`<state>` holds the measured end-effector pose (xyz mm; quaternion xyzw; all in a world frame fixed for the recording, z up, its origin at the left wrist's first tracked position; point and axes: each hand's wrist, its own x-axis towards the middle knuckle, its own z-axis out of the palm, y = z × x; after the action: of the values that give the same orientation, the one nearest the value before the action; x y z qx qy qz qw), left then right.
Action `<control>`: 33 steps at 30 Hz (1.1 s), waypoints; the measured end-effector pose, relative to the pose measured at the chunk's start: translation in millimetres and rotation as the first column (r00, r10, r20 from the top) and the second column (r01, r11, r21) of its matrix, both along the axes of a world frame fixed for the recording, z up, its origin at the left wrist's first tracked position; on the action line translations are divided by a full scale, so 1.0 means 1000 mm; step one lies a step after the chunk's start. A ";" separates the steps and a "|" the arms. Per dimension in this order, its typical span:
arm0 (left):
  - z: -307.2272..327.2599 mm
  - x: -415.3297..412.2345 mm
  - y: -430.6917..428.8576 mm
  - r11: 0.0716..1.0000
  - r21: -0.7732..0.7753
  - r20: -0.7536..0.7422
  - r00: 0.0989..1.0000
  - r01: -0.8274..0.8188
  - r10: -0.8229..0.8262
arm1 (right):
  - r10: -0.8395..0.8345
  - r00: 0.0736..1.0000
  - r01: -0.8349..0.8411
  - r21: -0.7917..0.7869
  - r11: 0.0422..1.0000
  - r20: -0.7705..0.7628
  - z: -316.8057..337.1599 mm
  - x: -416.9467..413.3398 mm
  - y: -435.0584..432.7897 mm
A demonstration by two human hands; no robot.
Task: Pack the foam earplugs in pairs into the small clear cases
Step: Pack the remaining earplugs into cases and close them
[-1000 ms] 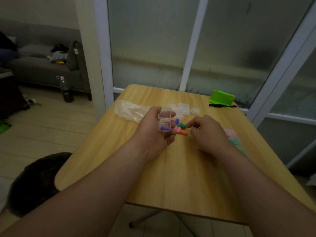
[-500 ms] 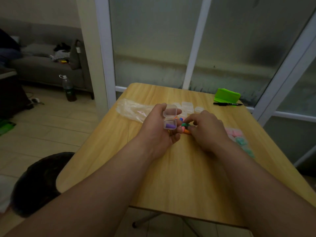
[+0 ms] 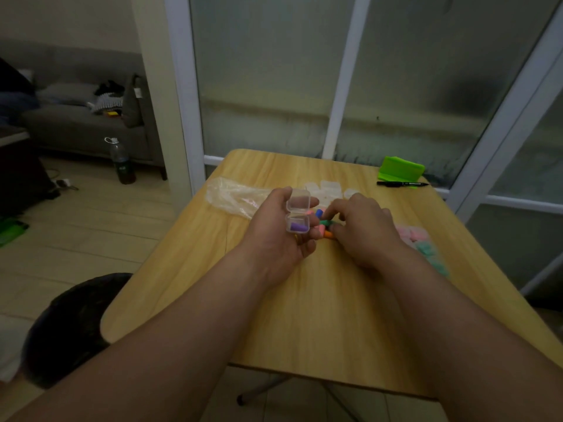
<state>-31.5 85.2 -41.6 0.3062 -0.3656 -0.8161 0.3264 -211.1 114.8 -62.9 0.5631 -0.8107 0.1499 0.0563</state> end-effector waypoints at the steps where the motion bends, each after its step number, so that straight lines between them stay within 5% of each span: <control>1: 0.000 0.000 0.000 1.000 -0.002 0.002 1.000 0.000 0.000 | 0.001 1.000 -0.001 -0.004 1.000 -0.001 0.000 0.000 0.000; 17: -0.001 0.000 -0.001 1.000 -0.001 -0.001 1.000 0.013 -0.013 | 0.084 0.996 -0.086 -0.100 0.991 -0.018 -0.002 0.001 0.003; 25: 0.001 0.000 -0.001 1.000 0.004 0.020 1.000 0.012 -0.012 | 0.168 0.939 -0.049 -0.366 0.929 0.300 0.008 0.004 0.005; 33: 0.002 -0.004 0.003 1.000 0.006 -0.002 1.000 0.020 -0.020 | 0.313 0.872 -0.092 -0.502 0.860 0.377 0.036 0.019 0.027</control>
<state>-35.3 87.9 -40.0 0.3028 -0.3659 -0.8208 0.3175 -192.4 141.6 -26.5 0.5673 -0.6753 0.4711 -0.0130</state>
